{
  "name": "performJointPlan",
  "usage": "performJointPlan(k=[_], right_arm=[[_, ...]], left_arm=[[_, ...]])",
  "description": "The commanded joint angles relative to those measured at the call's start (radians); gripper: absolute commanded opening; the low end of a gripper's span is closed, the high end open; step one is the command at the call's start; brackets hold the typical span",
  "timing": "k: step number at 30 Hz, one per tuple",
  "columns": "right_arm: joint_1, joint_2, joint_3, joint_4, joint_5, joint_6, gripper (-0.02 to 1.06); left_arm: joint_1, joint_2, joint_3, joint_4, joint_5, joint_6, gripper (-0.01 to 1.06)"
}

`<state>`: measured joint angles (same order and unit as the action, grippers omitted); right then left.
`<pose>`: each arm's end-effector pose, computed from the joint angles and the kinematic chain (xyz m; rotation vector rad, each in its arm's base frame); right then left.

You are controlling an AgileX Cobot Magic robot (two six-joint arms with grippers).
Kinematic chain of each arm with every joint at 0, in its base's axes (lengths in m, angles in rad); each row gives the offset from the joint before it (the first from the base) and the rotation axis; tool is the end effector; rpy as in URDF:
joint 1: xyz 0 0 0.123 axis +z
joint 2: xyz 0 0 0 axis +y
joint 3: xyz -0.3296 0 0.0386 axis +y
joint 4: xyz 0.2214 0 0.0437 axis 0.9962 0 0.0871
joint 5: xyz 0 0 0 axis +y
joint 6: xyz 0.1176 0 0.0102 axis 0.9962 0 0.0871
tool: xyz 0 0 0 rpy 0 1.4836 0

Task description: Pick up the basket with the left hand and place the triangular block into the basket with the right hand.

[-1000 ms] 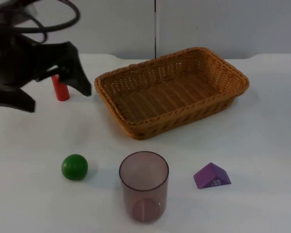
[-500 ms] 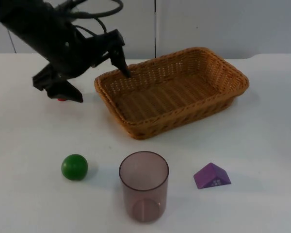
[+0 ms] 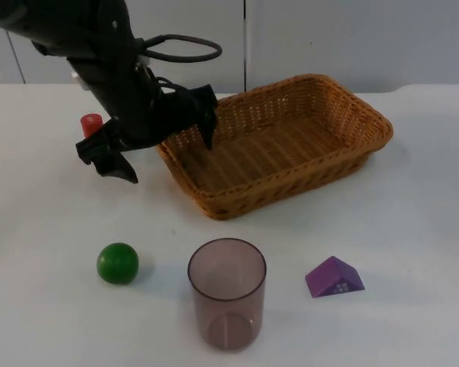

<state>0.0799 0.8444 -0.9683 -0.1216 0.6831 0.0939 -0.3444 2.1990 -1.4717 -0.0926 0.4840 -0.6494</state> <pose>0.1295 0.0013 0.4126 -0.0340 2.0375 -0.0284 0.4411 -0.1636 0.1461 -0.5164 2.7053 -0.3727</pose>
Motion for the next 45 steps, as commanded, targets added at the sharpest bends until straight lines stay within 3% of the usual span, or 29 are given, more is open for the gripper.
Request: performJointPlan(k=[1, 9, 18, 21, 23, 24, 27, 35, 37, 45], right_arm=[[0.002, -0.002, -0.008, -0.003, -0.016, -0.014, 1.05], [0.002, -0.002, -0.008, -0.006, -0.018, -0.014, 1.05], [0.002, -0.002, -0.008, -0.006, -0.020, -0.014, 1.05], [0.002, -0.002, -0.008, -0.006, -0.024, -0.014, 1.05], [0.002, -0.002, -0.008, -0.006, -0.026, -0.017, 1.05], [0.002, -0.002, -0.008, -0.006, -0.026, -0.017, 1.05], [0.002, -0.002, -0.008, -0.006, -0.028, -0.017, 1.05], [0.002, -0.002, -0.008, -0.006, -0.028, -0.017, 1.05], [0.002, -0.002, -0.008, -0.006, -0.028, -0.017, 1.05], [0.002, -0.002, -0.008, -0.006, -0.028, -0.017, 1.05]], left_arm=[[-0.007, 0.021, -0.035, 0.009, 0.016, -0.032, 1.05], [-0.038, 0.099, -0.130, -0.030, 0.065, -0.036, 1.05], [-0.041, 0.119, -0.139, -0.049, 0.079, -0.036, 1.01], [-0.041, 0.120, -0.139, -0.049, 0.079, -0.036, 0.77], [-0.041, 0.124, -0.139, -0.049, 0.079, -0.036, 0.50], [-0.041, 0.124, -0.139, -0.049, 0.079, -0.036, 0.50], [-0.041, 0.124, -0.139, -0.049, 0.079, -0.053, 0.33], [-0.041, 0.124, -0.139, -0.053, 0.083, -0.087, 0.12], [-0.041, 0.124, -0.139, -0.053, 0.090, -0.100, 0.00], [-0.041, 0.118, -0.139, -0.063, 0.173, -0.080, 0.00]])
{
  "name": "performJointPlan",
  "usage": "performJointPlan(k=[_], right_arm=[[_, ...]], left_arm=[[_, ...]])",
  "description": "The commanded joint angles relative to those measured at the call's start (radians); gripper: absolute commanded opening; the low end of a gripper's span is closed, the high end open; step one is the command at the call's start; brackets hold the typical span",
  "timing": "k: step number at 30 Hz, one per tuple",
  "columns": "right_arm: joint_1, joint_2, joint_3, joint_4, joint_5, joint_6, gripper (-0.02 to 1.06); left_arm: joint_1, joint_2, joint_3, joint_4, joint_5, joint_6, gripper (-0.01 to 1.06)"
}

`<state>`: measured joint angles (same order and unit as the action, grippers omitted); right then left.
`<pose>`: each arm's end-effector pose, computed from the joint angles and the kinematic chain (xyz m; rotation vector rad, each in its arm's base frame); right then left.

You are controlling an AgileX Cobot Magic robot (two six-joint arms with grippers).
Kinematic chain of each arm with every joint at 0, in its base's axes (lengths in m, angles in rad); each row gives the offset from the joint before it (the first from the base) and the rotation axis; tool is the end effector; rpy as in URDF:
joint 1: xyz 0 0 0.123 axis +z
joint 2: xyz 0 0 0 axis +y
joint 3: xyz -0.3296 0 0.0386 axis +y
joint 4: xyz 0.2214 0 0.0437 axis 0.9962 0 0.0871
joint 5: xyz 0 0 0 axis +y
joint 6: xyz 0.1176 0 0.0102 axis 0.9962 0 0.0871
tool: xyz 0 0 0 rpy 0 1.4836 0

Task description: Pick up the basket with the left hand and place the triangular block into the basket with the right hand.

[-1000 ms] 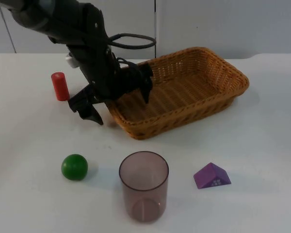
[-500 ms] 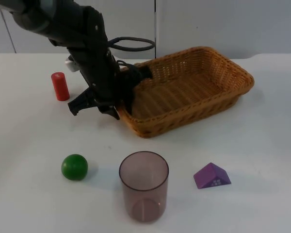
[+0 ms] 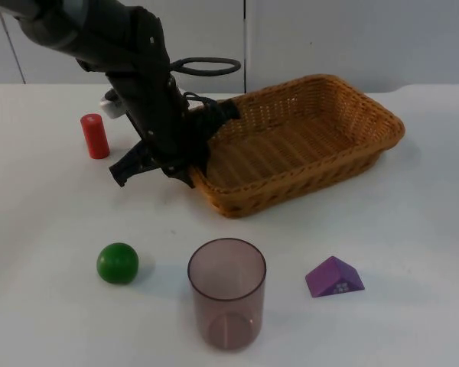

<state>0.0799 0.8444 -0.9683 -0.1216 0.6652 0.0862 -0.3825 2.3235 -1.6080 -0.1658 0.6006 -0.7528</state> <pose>0.1305 0.0016 0.4144 -0.0430 2.0196 -0.0312 0.4498 -0.1929 0.1144 -0.7020 2.8017 -0.4105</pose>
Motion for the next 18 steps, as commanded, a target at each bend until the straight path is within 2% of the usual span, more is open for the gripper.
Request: performJointPlan(k=[1, 3, 10, 18], right_arm=[[0.002, -0.002, -0.008, -0.006, -0.010, -0.009, 1.05], [0.002, -0.002, -0.008, -0.006, -0.010, -0.009, 1.05], [0.002, -0.002, -0.008, -0.005, -0.002, -0.009, 1.05], [0.002, -0.002, -0.008, -0.005, 0.002, -0.009, 1.05]], left_arm=[[-0.003, -0.012, -0.002, -0.001, 0.077, 0.038, 0.00], [0.001, -0.039, -0.002, -0.021, 0.101, 0.088, 0.00], [0.001, -0.130, -0.002, -0.034, 0.127, 0.134, 0.00], [0.001, -0.261, -0.002, -0.133, 0.224, 0.306, 0.00]])
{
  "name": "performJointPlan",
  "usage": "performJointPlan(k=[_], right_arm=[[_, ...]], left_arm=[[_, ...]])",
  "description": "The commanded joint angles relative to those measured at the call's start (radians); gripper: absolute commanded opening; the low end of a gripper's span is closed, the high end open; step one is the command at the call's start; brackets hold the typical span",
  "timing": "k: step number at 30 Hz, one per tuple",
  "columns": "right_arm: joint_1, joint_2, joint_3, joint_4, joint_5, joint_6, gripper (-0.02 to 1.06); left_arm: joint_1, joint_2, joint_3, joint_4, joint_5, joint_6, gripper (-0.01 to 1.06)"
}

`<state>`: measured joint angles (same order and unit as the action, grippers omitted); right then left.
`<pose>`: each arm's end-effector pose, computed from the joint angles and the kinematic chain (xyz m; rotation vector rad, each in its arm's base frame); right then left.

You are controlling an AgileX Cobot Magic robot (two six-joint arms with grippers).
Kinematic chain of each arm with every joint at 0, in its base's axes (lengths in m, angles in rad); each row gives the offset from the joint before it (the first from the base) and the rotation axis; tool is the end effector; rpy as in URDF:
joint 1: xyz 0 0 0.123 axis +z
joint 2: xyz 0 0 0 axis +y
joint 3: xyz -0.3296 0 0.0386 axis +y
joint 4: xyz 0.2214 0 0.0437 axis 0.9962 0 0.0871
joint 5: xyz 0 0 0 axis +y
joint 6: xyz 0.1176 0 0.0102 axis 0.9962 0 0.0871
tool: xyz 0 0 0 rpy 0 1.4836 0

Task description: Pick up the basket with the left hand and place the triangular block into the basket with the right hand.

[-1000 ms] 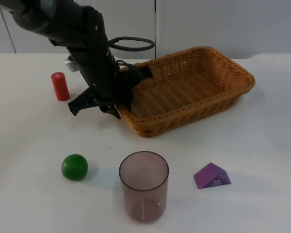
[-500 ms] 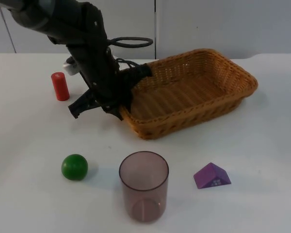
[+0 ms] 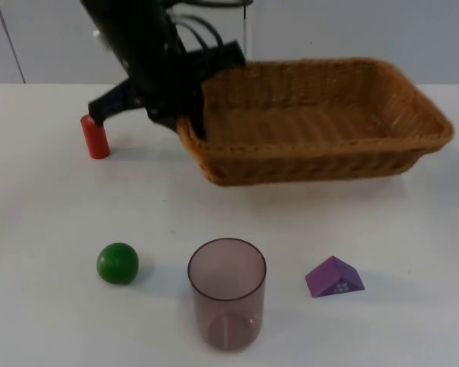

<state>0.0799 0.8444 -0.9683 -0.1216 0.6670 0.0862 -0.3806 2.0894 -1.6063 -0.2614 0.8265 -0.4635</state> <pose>0.1304 0.0015 0.4142 -0.0429 2.0214 -0.0314 0.4137 -0.1897 0.2177 -0.3251 2.8558 -0.5005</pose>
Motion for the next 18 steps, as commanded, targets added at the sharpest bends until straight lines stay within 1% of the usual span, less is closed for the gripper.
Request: performJointPlan(k=[1, 4, 5, 6, 8, 10, 11, 13, 14, 15, 16, 18], right_arm=[[0.002, -0.002, -0.008, -0.005, 0.001, -0.009, 1.05], [0.002, -0.002, -0.008, -0.007, 0.000, -0.009, 1.05], [0.002, -0.002, -0.008, -0.007, 0.000, -0.009, 1.05], [0.002, -0.002, -0.008, -0.007, 0.000, -0.009, 1.05], [0.002, -0.002, -0.008, -0.005, 0.005, -0.009, 1.05], [0.002, -0.002, -0.008, -0.005, 0.019, -0.009, 1.05], [0.002, -0.002, -0.008, -0.005, 0.019, -0.009, 1.05], [0.002, -0.002, -0.008, -0.005, 0.037, -0.009, 1.05], [0.002, -0.002, -0.008, -0.005, 0.041, -0.009, 1.05], [0.002, -0.002, -0.008, -0.005, 0.041, -0.009, 1.05], [0.002, -0.002, -0.008, -0.005, 0.041, -0.009, 1.05], [0.002, 0.000, -0.008, -0.005, 0.036, -0.009, 1.05]], left_arm=[[-0.001, -0.048, -0.004, -0.054, 0.018, 0.048, 0.00], [-0.001, -0.100, -0.004, -0.062, 0.102, 0.145, 0.00], [-0.001, -0.100, -0.004, -0.062, 0.102, 0.145, 0.00], [-0.001, -0.120, -0.004, -0.058, 0.138, 0.187, 0.00], [0.006, -0.158, 0.013, -0.064, 0.160, 0.227, 0.00], [0.030, -0.215, 0.068, -0.080, 0.116, 0.232, 0.00], [0.030, -0.215, 0.068, -0.080, 0.116, 0.232, 0.00], [0.072, -0.273, 0.141, -0.095, 0.076, 0.237, 0.00], [0.122, -0.315, 0.207, -0.142, 0.061, 0.269, 0.00], [0.149, -0.337, 0.239, -0.187, 0.053, 0.315, 0.00], [0.149, -0.337, 0.239, -0.187, 0.053, 0.315, 0.00], [0.199, -0.385, 0.299, -0.281, 0.038, 0.390, 0.00]])
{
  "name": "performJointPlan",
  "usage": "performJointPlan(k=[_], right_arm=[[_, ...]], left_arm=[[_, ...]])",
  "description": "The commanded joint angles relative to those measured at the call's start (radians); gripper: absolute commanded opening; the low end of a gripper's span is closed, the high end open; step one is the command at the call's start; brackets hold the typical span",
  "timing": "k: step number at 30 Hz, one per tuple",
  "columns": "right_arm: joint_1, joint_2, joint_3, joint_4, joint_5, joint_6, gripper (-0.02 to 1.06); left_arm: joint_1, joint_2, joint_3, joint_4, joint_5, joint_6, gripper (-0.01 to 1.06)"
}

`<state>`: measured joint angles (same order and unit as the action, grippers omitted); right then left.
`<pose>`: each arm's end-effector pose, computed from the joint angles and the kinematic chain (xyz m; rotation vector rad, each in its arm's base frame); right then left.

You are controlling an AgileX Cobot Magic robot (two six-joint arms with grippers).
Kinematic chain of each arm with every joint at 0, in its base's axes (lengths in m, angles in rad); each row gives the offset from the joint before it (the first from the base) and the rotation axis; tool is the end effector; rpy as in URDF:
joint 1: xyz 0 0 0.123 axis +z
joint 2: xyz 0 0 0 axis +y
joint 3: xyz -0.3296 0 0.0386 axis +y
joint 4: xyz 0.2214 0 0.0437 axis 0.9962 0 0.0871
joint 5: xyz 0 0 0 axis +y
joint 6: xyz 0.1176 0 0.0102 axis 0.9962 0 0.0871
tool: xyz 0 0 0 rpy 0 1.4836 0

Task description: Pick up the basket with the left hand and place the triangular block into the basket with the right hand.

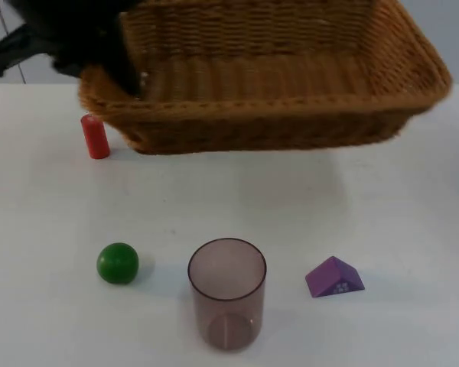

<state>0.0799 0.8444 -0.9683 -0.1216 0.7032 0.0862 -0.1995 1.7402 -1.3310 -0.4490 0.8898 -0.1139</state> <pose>0.1285 0.0010 0.4105 -0.0406 2.0574 -0.0355 0.3434 -0.1101 0.2915 -0.1902 2.7798 -0.6350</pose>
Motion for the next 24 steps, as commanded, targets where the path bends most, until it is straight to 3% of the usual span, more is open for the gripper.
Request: performJointPlan(k=[1, 7, 10, 15, 21, 24], right_arm=[[0.002, 0.000, -0.008, -0.003, -0.002, -0.009, 1.05], [0.002, 0.000, 0.011, 0.046, 0.010, -0.051, 1.05], [0.002, 0.000, 0.035, 0.090, 0.010, -0.098, 1.05], [0.002, 0.041, 0.107, 0.292, 0.022, -0.300, 1.05], [0.002, 0.160, 0.122, 0.418, 0.029, -0.434, 1.05], [0.050, 0.292, 0.122, 0.466, 0.023, -0.601, 1.05]], left_arm=[[0.038, -0.058, 0.054, -0.108, -0.037, 0.068, 0.00], [0.130, -0.165, 0.208, -0.080, -0.115, 0.114, 0.00], [0.164, -0.183, 0.255, -0.111, -0.111, 0.153, 0.00], [0.223, -0.183, 0.289, -0.222, -0.097, 0.187, 0.00], [0.256, -0.183, 0.289, -0.274, -0.112, 0.187, 0.00], [0.259, -0.183, 0.289, -0.272, -0.126, 0.187, 0.00]])
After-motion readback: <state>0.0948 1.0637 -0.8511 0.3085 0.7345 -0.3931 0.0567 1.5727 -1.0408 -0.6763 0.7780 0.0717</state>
